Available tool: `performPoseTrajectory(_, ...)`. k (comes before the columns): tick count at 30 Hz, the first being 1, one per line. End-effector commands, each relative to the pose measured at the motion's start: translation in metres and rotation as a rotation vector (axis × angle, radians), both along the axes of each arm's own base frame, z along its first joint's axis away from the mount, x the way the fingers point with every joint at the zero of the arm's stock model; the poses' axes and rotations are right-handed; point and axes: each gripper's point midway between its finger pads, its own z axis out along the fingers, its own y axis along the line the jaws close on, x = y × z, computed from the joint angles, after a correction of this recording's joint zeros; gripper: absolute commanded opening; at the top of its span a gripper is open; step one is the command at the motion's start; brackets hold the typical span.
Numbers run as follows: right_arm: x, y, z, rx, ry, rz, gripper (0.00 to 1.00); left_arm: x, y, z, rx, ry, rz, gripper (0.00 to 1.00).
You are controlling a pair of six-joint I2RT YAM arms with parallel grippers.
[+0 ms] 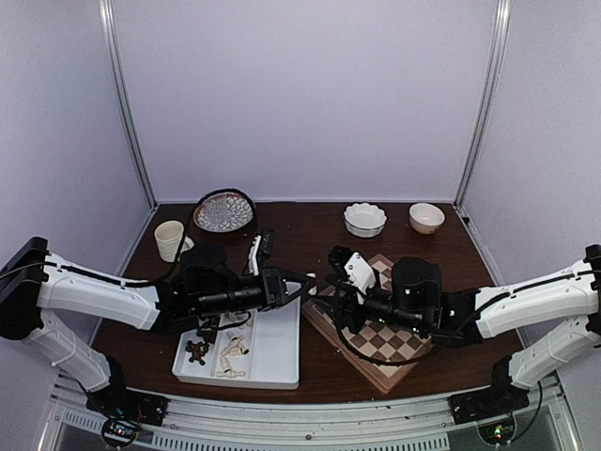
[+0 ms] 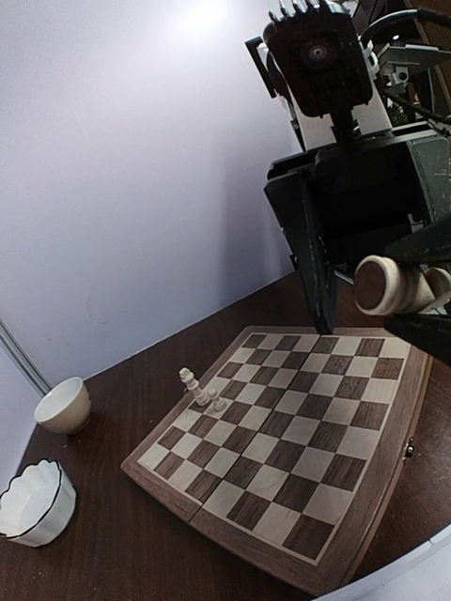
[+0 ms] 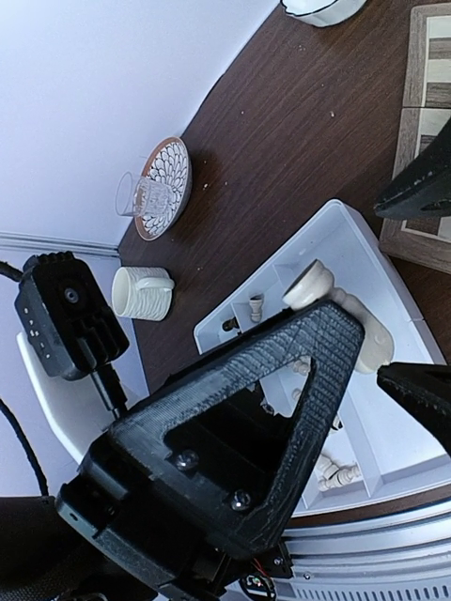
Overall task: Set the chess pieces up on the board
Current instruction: Pass from the left arm to the right
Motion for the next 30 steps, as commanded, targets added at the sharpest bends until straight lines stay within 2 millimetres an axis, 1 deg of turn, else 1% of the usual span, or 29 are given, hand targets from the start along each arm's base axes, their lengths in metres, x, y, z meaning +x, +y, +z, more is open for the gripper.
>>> performPoseTrajectory(1,0.004,0.008,0.016,0.050,-0.004,-0.022,0.53,-0.001,-0.008,0.026,-0.081,-0.035,-0.009,0.16)
performPoseTrajectory(8,-0.002,0.014,0.017,0.069,-0.001,0.008,0.52,-0.003,-0.012,0.023,-0.079,-0.030,-0.019,0.16)
performPoseTrajectory(11,-0.002,0.015,0.018,0.075,-0.001,0.011,0.44,-0.003,-0.014,0.022,-0.079,-0.028,-0.021,0.16)
performPoseTrajectory(13,-0.003,0.014,0.019,0.083,-0.001,0.014,0.42,-0.002,-0.014,0.021,-0.077,-0.027,-0.019,0.16)
performPoseTrajectory(16,-0.003,0.012,0.021,0.091,-0.004,0.008,0.29,-0.002,-0.014,0.020,-0.075,-0.026,-0.019,0.16)
performPoseTrajectory(21,-0.003,0.009,0.022,0.087,-0.012,0.002,0.13,-0.003,-0.013,0.020,-0.070,-0.029,-0.017,0.20)
performPoseTrajectory(25,-0.003,0.006,0.023,0.070,-0.020,0.000,0.02,-0.002,-0.010,0.018,-0.065,-0.029,-0.007,0.26)
performPoseTrajectory(27,-0.004,0.005,0.022,0.060,-0.020,0.001,0.00,-0.003,-0.009,0.018,-0.060,-0.030,-0.007,0.33)
performPoseTrajectory(30,-0.004,0.004,0.020,0.041,-0.016,0.004,0.00,-0.003,-0.006,0.024,-0.045,-0.043,-0.010,0.43)
